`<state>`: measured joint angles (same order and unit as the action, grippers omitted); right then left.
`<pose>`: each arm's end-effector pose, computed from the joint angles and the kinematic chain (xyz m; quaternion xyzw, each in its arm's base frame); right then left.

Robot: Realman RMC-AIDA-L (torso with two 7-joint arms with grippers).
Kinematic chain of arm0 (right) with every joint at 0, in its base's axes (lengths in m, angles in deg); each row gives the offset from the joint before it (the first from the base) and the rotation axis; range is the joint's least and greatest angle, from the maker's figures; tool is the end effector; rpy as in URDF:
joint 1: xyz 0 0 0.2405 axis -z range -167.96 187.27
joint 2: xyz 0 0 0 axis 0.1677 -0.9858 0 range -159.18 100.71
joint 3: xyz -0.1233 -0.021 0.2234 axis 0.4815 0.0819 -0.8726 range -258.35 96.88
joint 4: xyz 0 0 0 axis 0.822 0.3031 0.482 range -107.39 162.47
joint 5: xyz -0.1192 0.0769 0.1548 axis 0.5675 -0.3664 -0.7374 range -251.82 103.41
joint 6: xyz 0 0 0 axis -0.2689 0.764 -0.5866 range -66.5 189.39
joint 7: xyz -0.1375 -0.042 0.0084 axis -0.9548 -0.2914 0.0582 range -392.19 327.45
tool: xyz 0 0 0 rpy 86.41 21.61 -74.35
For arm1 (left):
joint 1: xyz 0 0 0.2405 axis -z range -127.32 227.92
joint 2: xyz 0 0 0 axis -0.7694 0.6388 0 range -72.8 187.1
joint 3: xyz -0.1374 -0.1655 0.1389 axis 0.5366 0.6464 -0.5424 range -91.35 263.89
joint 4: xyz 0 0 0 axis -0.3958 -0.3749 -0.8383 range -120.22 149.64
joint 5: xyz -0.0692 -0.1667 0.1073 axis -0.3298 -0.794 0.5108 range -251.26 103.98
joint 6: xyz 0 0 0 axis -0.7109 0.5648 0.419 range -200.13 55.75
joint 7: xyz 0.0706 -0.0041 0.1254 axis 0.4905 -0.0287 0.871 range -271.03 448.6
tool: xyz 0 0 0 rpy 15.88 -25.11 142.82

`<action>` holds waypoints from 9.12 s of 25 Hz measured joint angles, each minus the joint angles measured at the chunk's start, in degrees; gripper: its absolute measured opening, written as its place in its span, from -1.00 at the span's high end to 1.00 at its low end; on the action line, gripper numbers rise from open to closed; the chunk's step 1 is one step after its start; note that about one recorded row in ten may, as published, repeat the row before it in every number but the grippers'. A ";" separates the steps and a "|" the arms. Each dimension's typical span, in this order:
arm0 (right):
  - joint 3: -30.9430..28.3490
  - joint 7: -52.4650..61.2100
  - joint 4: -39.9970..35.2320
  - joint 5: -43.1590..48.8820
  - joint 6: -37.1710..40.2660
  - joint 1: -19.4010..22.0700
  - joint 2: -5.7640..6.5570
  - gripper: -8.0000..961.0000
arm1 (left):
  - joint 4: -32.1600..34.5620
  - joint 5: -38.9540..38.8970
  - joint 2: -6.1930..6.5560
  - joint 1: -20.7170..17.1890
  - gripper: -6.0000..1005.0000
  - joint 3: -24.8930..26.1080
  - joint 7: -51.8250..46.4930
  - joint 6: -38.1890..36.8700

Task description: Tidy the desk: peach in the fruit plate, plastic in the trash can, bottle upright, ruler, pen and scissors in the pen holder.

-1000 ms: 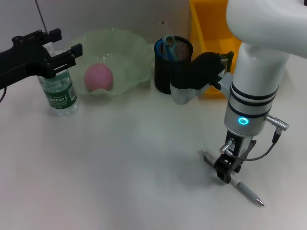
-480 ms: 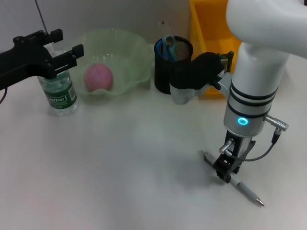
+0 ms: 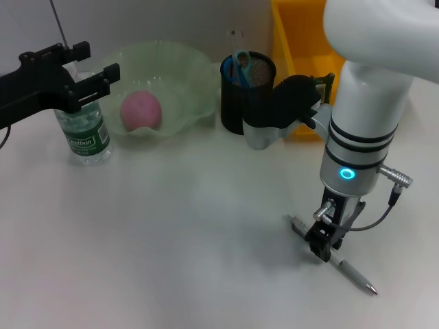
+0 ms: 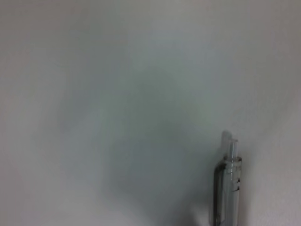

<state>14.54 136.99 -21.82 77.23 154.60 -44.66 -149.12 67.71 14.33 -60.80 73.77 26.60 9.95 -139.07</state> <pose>0.1705 0.3478 -0.0653 -0.8205 0.4065 -0.3823 0.1237 -0.2314 0.3762 0.0424 -0.8959 -0.1506 -0.2748 0.3148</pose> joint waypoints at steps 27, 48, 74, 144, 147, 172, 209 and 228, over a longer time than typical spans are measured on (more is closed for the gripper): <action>0.64 0.00 0.32 0.00 -0.17 0.00 0.00 0.53 | 0.00 0.01 0.00 -0.09 -0.32 0.00 0.00 0.01; 0.60 -0.03 0.01 0.00 -0.25 0.00 0.00 0.67 | 0.00 0.01 0.09 -0.09 -0.32 0.00 0.00 0.01; 0.31 -0.07 0.41 -0.05 -0.37 0.17 0.03 0.70 | 0.77 -0.09 0.00 -0.79 -0.32 0.09 0.00 -0.69; -4.86 -4.49 -33.34 6.94 -41.55 18.07 0.55 0.74 | 1.13 0.18 -0.09 -1.13 -0.32 0.63 0.17 -1.67; -4.27 -4.58 -30.71 6.94 -45.14 18.09 0.53 0.74 | 1.17 0.17 -0.09 -1.12 -0.32 0.62 0.17 -1.66; -1.18 -4.63 -24.48 3.99 -54.43 17.75 0.55 0.86 | 1.36 0.32 -0.09 -0.81 -0.32 0.62 0.17 -1.50; -23.98 -67.13 -27.79 -66.53 -23.84 34.83 0.71 -0.38 | -0.94 -12.23 0.54 -2.93 -0.32 2.87 8.55 -17.47; -39.30 -85.60 -12.90 -43.79 2.08 30.46 2.83 -0.38 | -0.76 10.13 0.24 -1.65 -0.32 2.38 10.64 -28.40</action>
<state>-24.76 51.39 -34.72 33.43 156.68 -14.20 -146.29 66.95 24.46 -60.56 72.11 28.98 20.59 -167.48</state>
